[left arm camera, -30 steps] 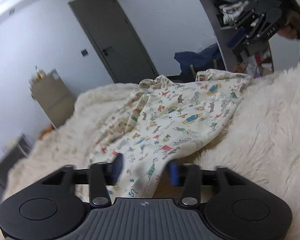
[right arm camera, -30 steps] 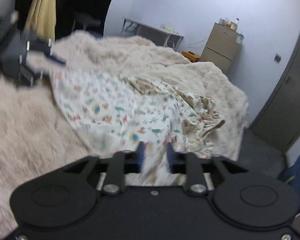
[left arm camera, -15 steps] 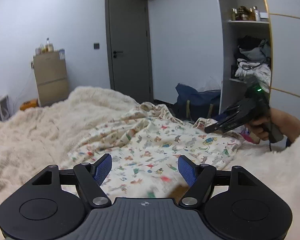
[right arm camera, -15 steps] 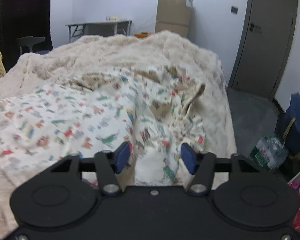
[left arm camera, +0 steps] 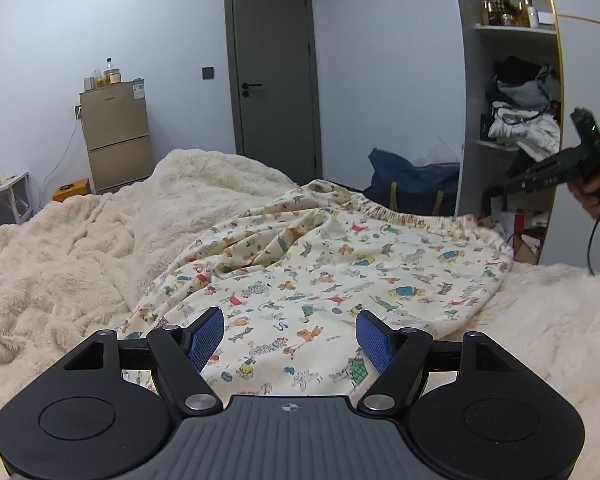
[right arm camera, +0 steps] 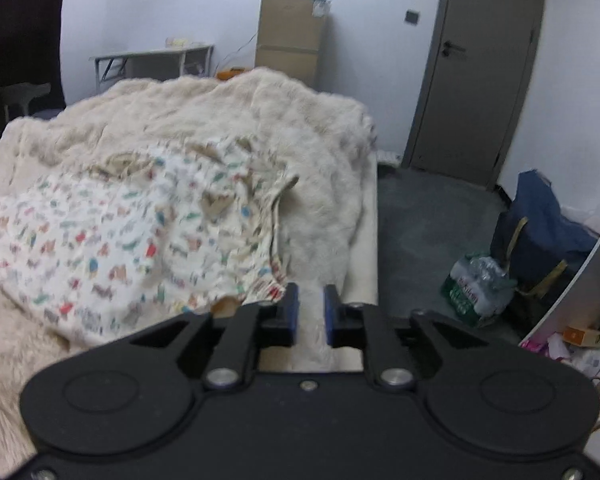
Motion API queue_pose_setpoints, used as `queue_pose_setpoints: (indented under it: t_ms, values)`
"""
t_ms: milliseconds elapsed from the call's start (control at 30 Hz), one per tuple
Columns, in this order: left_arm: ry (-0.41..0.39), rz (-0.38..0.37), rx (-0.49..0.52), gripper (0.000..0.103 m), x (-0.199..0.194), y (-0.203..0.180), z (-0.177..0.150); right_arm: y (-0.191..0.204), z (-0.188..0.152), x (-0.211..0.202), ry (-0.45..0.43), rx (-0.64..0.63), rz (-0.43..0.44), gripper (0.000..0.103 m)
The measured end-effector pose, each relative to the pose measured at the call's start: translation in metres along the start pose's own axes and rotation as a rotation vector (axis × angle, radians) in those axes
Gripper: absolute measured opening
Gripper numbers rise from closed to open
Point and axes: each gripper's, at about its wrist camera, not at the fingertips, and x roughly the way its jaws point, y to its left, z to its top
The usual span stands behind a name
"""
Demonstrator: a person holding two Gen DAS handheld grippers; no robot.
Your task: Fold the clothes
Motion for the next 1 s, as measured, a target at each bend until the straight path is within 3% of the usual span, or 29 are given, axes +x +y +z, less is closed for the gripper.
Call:
queue_pose_setpoints:
  t_ms: [33, 100, 200, 300, 400, 467, 533, 600, 633, 833, 967, 1000]
  values:
    - [0.001, 0.005, 0.002, 0.068, 0.003, -0.001, 0.000, 0.004, 0.002, 0.001, -0.018, 0.001, 0.015, 0.053]
    - [0.011, 0.002, 0.001, 0.068, 0.009, -0.001, 0.000, 0.016, 0.007, 0.017, -0.039, -0.007, 0.060, 0.063]
    - [0.023, -0.011, -0.003, 0.068, 0.018, 0.000, -0.003, 0.025, 0.014, 0.055, 0.008, -0.001, 0.106, 0.064]
    - [0.039, -0.018, -0.005, 0.068, 0.025, 0.001, -0.007, 0.017, 0.015, 0.093, 0.056, 0.096, 0.114, 0.064]
    - [0.048, -0.026, -0.016, 0.068, 0.029, 0.003, -0.010, -0.015, 0.001, 0.127, 0.109, 0.301, 0.191, 0.055]
    - [0.061, -0.029, -0.017, 0.068, 0.032, 0.004, -0.014, -0.040, -0.020, 0.143, 0.147, 0.483, 0.350, 0.051]
    - [0.080, -0.032, -0.008, 0.068, 0.037, 0.002, -0.018, -0.053, -0.038, 0.149, 0.158, 0.576, 0.454, 0.033]
    - [0.094, -0.040, 0.000, 0.068, 0.041, 0.000, -0.020, -0.059, -0.046, 0.151, 0.148, 0.611, 0.491, 0.013]
    - [0.098, -0.043, 0.003, 0.068, 0.042, -0.001, -0.020, -0.064, -0.051, 0.151, 0.130, 0.644, 0.509, 0.013]
    - [0.117, -0.085, 0.036, 0.068, 0.049, -0.015, -0.025, -0.097, -0.068, 0.139, 0.050, 0.805, 0.424, 0.011]
    - [0.113, -0.127, 0.036, 0.068, 0.047, -0.014, -0.024, -0.095, -0.072, 0.134, 0.111, 0.712, 0.316, 0.013]
    - [0.110, -0.129, 0.029, 0.068, 0.045, -0.011, -0.023, -0.089, -0.068, 0.135, 0.134, 0.671, 0.280, 0.019]
